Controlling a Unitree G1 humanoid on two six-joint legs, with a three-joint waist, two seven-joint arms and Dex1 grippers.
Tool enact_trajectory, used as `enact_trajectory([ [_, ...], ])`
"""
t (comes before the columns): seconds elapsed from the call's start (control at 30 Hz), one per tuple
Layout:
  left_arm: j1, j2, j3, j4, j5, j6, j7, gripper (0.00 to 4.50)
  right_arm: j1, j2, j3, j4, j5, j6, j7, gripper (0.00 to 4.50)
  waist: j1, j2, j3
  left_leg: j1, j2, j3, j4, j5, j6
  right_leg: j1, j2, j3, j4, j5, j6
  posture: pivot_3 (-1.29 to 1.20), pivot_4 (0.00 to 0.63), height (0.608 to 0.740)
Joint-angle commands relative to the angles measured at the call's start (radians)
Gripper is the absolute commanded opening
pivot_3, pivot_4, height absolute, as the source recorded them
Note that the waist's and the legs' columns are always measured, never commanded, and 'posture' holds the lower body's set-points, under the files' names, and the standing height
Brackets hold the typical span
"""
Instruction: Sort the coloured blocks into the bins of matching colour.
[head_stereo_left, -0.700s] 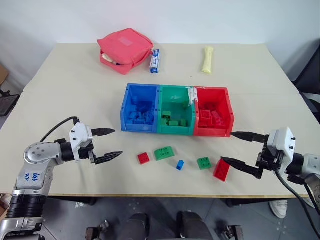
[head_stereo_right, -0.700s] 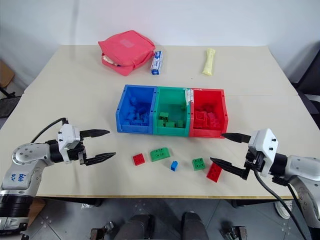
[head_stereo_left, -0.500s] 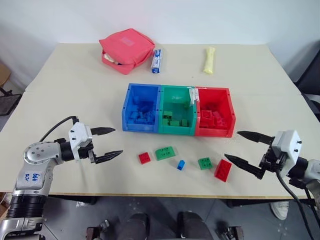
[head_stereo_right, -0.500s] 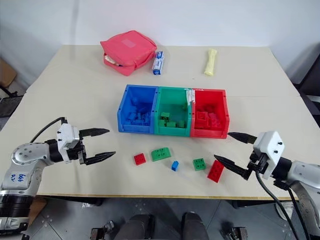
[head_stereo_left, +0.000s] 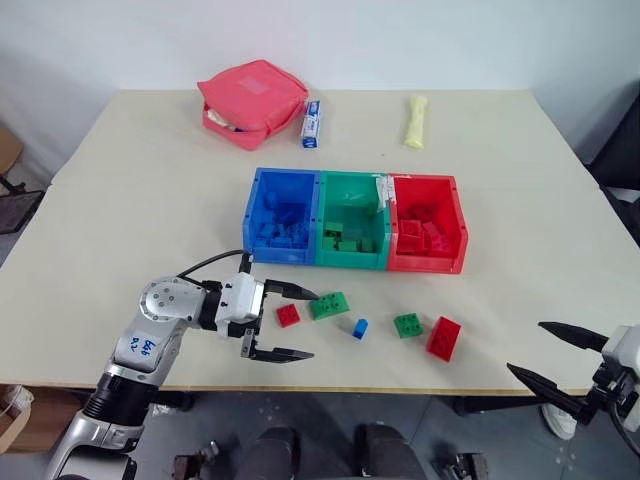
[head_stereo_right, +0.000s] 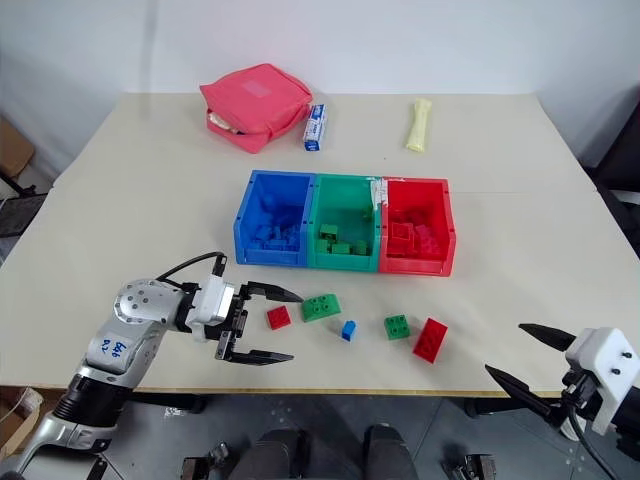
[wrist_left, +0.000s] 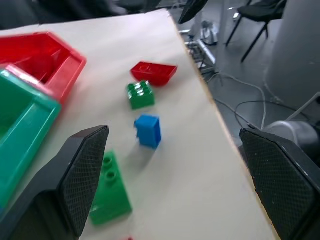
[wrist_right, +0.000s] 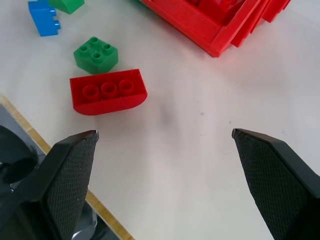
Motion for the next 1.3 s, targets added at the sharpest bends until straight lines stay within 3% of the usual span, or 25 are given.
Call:
enact_trajectory([
  [0.03, 0.023, 0.027, 0.038, 0.001, -0.005, -0.018, -0.002, 4.46, -0.072, -0.056, 0.117, -0.052, -0.001, 0.104, -0.028, 4.5, -0.004, 0.0, 0.0, 0.0, 0.0, 0.0, 0.0, 0.0, 0.0, 0.0, 0.0, 0.0, 0.0, 0.0, 0.0, 0.0, 0.15, 0.74],
  [0.3, 0.092, 0.062, 0.08, -0.059, -0.036, -0.006, 0.0, 4.46, -0.275, -0.082, 0.383, 0.044, -0.084, 0.177, -0.042, 4.5, 0.013, 0.0, 0.0, -0.002, -0.001, -0.002, 0.001, 0.001, -0.001, 0.0, -0.001, -0.002, -0.001, 0.0, 0.0, 0.0, 0.15, 0.74],
  [0.6, 0.096, 0.054, 0.093, -0.078, -0.028, 0.0, 0.039, 4.46, -0.359, -0.041, 0.518, 0.177, -0.177, 0.108, -0.047, 4.5, 0.016, -0.001, -0.001, -0.001, 0.0, -0.002, 0.002, 0.001, -0.002, 0.0, 0.0, -0.001, -0.001, 0.0, 0.0, 0.0, 0.15, 0.74],
  [0.73, 0.089, 0.049, 0.09, -0.068, -0.021, -0.008, 0.051, 4.46, -0.385, 0.0, 0.536, 0.195, -0.189, 0.078, -0.071, 4.5, 0.008, -0.002, -0.001, -0.001, 0.0, -0.002, 0.002, 0.001, -0.002, 0.0, 0.0, -0.001, 0.0, 0.0, 0.0, 0.0, 0.15, 0.74],
  [0.9, 0.08, 0.045, 0.091, -0.057, -0.018, -0.012, 0.059, 4.5, -0.4, 0.03, 0.543, 0.196, -0.192, 0.056, -0.078, 3.39, 0.0, -0.002, -0.001, -0.001, 0.0, -0.002, 0.001, 0.001, -0.002, 0.0, 0.0, -0.001, 0.0, 0.0, 0.0, 0.0, 0.15, 0.74],
  [1.17, 0.098, 0.03, 0.112, -0.067, -0.029, -0.01, 0.105, 4.5, -0.415, 0.03, 0.499, 0.146, -0.156, 0.073, -0.103, 3.39, -0.003, -0.002, -0.001, -0.001, 0.0, -0.002, 0.001, 0.001, -0.002, 0.0, 0.0, -0.001, 0.0, 0.0, 0.0, 0.0, 0.15, 0.74],
  [1.3, 0.102, -0.018, 0.197, -0.091, -0.055, 0.014, 0.242, 4.5, -0.525, 0.013, 0.405, 0.067, 0.002, 0.22, -0.134, 3.39, -0.005, 0.0, 0.0, -0.002, 0.0, -0.002, 0.002, 0.001, -0.002, -0.001, 0.0, -0.001, 0.0, 0.0, 0.0, 0.0, 0.15, 0.74],
])
